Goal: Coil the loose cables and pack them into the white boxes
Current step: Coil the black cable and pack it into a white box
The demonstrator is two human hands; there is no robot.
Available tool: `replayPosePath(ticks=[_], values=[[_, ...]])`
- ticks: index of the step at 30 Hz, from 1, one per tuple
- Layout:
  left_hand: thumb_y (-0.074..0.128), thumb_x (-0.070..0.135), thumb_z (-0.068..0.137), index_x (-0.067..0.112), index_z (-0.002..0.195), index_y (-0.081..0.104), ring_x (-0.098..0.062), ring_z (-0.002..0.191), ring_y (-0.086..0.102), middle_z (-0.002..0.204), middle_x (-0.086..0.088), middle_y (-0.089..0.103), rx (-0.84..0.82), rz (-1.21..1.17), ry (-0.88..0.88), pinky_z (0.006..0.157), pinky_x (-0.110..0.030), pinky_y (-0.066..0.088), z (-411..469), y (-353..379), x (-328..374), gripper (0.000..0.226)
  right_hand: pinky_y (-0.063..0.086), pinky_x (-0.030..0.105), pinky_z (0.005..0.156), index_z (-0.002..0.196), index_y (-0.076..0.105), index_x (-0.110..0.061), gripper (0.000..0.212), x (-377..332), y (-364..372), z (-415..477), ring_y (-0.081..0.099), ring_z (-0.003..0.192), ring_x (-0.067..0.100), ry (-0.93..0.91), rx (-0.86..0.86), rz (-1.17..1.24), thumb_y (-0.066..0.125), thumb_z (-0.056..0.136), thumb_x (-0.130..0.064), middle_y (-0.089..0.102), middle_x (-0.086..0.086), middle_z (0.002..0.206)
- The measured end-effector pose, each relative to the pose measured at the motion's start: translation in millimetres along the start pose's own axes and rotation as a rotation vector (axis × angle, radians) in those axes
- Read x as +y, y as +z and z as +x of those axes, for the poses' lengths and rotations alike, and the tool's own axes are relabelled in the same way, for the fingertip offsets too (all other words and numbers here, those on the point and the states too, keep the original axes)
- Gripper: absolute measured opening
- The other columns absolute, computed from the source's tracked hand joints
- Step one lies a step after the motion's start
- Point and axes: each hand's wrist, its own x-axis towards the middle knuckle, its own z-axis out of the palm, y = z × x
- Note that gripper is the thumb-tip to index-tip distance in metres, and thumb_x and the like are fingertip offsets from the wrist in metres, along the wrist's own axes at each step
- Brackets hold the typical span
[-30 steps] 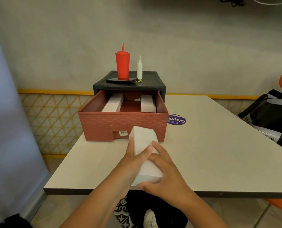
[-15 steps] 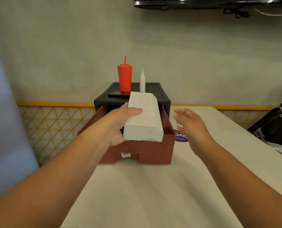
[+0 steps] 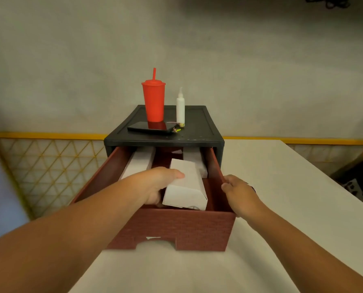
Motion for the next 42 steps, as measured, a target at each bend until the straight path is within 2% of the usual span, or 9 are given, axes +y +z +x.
replayPosePath(ticks=[5,11,14,19,25,29,31,36,42], values=[[0.058,0.016,0.091,0.008,0.096,0.059,-0.024,0.083,0.066,0.089,-0.011,0.069,-0.123,0.176,-0.114,0.071,-0.036,0.053,18.2,4.8,-14.4,0.009,0.043,0.031,0.075,0.120,0.053,-0.010,0.030,8.9,3.9,0.2,0.053,0.082,0.021,-0.047,0.061,0.040,0.034,0.098,-0.014,0.062,0.014,0.108],[0.053,0.016,0.095,0.004,0.107,0.059,-0.024,0.092,0.064,0.092,-0.010,0.068,-0.196,0.276,-0.152,0.091,-0.038,0.049,26.8,11.1,-15.5,0.018,0.035,0.009,0.059,0.135,0.044,-0.017,0.037,15.0,8.0,2.6,0.049,0.094,0.014,-0.041,0.075,0.071,0.034,0.099,-0.019,0.054,0.006,0.125],[0.051,0.025,0.096,0.004,0.128,0.051,-0.026,0.116,0.056,0.120,-0.010,0.062,-0.192,0.463,-0.135,0.100,-0.036,0.043,27.4,18.0,-14.2,0.038,0.034,0.009,0.059,0.134,0.043,-0.017,0.036,14.8,7.7,1.2,0.047,0.096,0.014,-0.032,0.081,0.095,0.035,0.099,-0.019,0.053,0.006,0.125],[0.047,0.041,0.096,0.003,0.140,0.037,-0.026,0.127,0.044,0.144,-0.010,0.041,-0.122,0.791,-0.094,0.087,-0.026,0.036,33.0,25.4,-25.3,0.059,0.033,0.008,0.053,0.133,0.043,-0.019,0.035,15.4,9.2,-3.0,0.047,0.077,0.005,-0.053,0.094,0.088,0.034,0.100,-0.021,0.049,-0.001,0.109],[0.055,0.029,0.094,0.003,0.124,0.055,-0.020,0.088,0.057,0.117,-0.010,0.059,-0.232,0.863,-0.101,0.071,-0.027,0.046,39.7,24.2,-30.5,0.040,0.033,0.010,0.056,0.129,0.047,-0.020,0.032,18.3,11.1,-0.9,0.046,0.096,0.016,-0.033,0.081,0.156,0.035,0.099,-0.021,0.052,0.003,0.112],[0.054,0.030,0.094,0.008,0.105,0.060,-0.015,0.072,0.052,0.090,-0.004,0.057,-0.244,0.959,-0.079,0.060,-0.024,0.039,47.5,24.2,-31.6,0.025,0.034,0.010,0.059,0.132,0.046,-0.021,0.035,23.7,13.8,3.1,0.047,0.104,0.018,-0.030,0.081,0.134,0.035,0.099,-0.020,0.053,0.004,0.122],[0.052,0.032,0.094,0.007,0.106,0.061,-0.016,0.074,0.051,0.092,-0.005,0.057,-0.246,1.008,-0.068,0.066,-0.025,0.039,52.1,24.2,-34.0,0.029,0.035,0.007,0.060,0.128,0.048,-0.021,0.032,25.6,14.3,3.3,0.049,0.100,0.015,-0.032,0.082,0.151,0.036,0.098,-0.019,0.053,0.001,0.117],[0.051,0.038,0.093,0.014,0.129,0.052,-0.020,0.106,0.055,0.127,-0.002,0.058,-0.303,0.977,-0.072,0.093,-0.029,0.042,60.0,20.1,-43.8,0.044,0.034,-0.002,0.056,0.110,0.047,-0.034,0.027,21.8,12.6,-1.2,0.048,0.079,-0.004,-0.038,0.064,0.175,0.034,0.099,-0.014,0.054,-0.016,0.091],[0.056,0.036,0.090,0.020,0.142,0.037,-0.023,0.126,0.045,0.142,-0.001,0.045,-0.402,0.883,-0.042,0.108,-0.037,0.034,49.1,16.9,-39.5,0.057,0.040,0.013,0.071,0.137,0.039,-0.025,0.037,8.7,10.3,-4.1,0.049,0.086,0.006,0.048,0.013,0.055,0.032,0.101,-0.021,0.053,-0.004,0.109]])
